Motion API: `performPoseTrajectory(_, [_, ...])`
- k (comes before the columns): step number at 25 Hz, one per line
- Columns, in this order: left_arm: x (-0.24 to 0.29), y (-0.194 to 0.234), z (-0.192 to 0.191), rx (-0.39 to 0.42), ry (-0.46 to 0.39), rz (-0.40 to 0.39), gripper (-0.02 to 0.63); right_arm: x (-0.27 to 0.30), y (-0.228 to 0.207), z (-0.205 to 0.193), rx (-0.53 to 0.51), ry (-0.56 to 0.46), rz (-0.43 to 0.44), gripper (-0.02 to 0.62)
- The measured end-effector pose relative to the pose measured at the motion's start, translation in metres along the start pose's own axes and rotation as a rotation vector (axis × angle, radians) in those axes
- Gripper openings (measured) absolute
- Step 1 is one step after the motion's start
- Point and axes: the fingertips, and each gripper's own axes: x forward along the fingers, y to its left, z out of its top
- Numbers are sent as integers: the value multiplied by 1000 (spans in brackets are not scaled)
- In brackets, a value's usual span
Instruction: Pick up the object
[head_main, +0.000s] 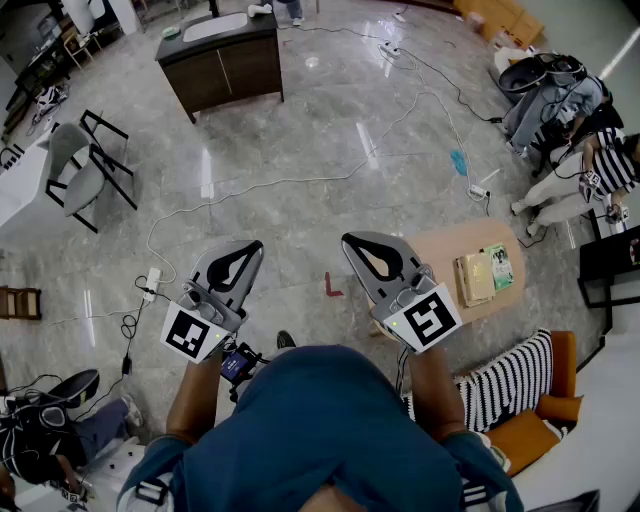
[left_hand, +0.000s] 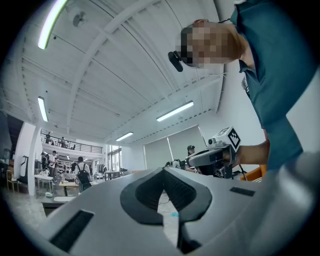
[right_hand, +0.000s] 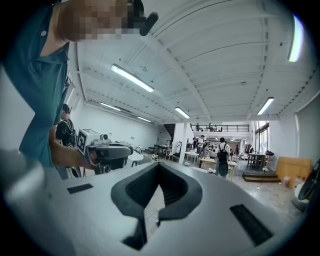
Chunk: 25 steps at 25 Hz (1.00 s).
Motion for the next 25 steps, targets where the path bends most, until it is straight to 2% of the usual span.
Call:
performPoseTrajectory(12, [-7, 2, -1, -6, 4, 2, 3, 7, 6, 3, -3, -2, 14, 14])
performPoseTrajectory(17, [-26, 18, -1, -13, 0, 3, 2, 27, 19, 7, -15, -25, 15, 14])
performPoseTrajectory(22, [-46, 25, -4, -23, -7, -2, 3, 36, 36, 9, -2, -45, -11, 15])
performPoseTrajectory(25, [-56, 45, -9, -27, -20, -3, 2, 54, 38, 10, -10, -52, -54, 15])
